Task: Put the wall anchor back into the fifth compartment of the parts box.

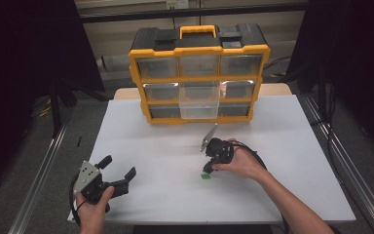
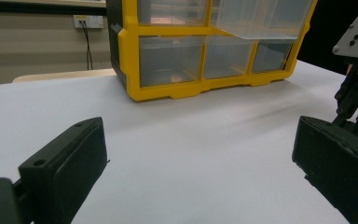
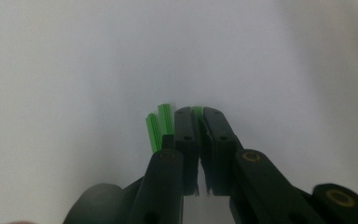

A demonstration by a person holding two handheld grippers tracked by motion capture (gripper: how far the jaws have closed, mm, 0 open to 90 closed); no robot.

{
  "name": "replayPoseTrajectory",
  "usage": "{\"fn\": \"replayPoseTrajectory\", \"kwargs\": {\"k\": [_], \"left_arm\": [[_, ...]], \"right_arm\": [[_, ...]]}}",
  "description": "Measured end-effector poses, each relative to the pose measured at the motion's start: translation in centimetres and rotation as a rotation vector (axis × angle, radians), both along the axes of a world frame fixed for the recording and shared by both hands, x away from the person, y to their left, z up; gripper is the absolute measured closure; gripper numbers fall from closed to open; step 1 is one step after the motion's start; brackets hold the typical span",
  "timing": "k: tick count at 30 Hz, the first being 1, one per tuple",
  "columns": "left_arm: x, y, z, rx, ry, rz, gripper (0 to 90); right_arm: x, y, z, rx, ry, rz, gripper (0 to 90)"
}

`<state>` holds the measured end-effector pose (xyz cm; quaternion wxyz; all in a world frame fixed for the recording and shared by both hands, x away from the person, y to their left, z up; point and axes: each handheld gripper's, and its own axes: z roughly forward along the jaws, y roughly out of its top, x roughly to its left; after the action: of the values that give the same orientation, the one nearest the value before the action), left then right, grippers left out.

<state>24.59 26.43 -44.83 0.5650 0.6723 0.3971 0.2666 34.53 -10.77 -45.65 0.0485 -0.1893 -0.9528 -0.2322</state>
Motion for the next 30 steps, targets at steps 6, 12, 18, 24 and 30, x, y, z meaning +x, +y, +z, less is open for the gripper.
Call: {"fn": "replayPoseTrajectory", "kwargs": {"k": [6,12,18,24,30], "left_arm": [[-0.1,-0.1,0.0,-0.021,0.008,0.005,3.1],[-0.1,0.0,0.1,-0.022,-0.003,-0.005,3.1],[-0.1,-0.1,0.1,-0.012,0.001,-0.013,3.1],[-0.1,0.0,0.0,0.028,-0.012,-0.019,3.1],[-0.1,0.2,0.1,0.021,-0.027,-0.024,2.9]], "right_arm": [[0.0,-1.0,1.1,0.080,-0.039,-0.032,85.6],[-0.1,-2.6,1.7,0.231,-0.093,-0.076,85.6],[-0.5,-3.4,3.2,0.340,-0.138,-0.088,85.6],[-0.7,-4.1,4.7,0.406,-0.171,-0.101,85.6],[-0.6,-4.6,6.0,0.429,-0.193,-0.117,85.6]]}}
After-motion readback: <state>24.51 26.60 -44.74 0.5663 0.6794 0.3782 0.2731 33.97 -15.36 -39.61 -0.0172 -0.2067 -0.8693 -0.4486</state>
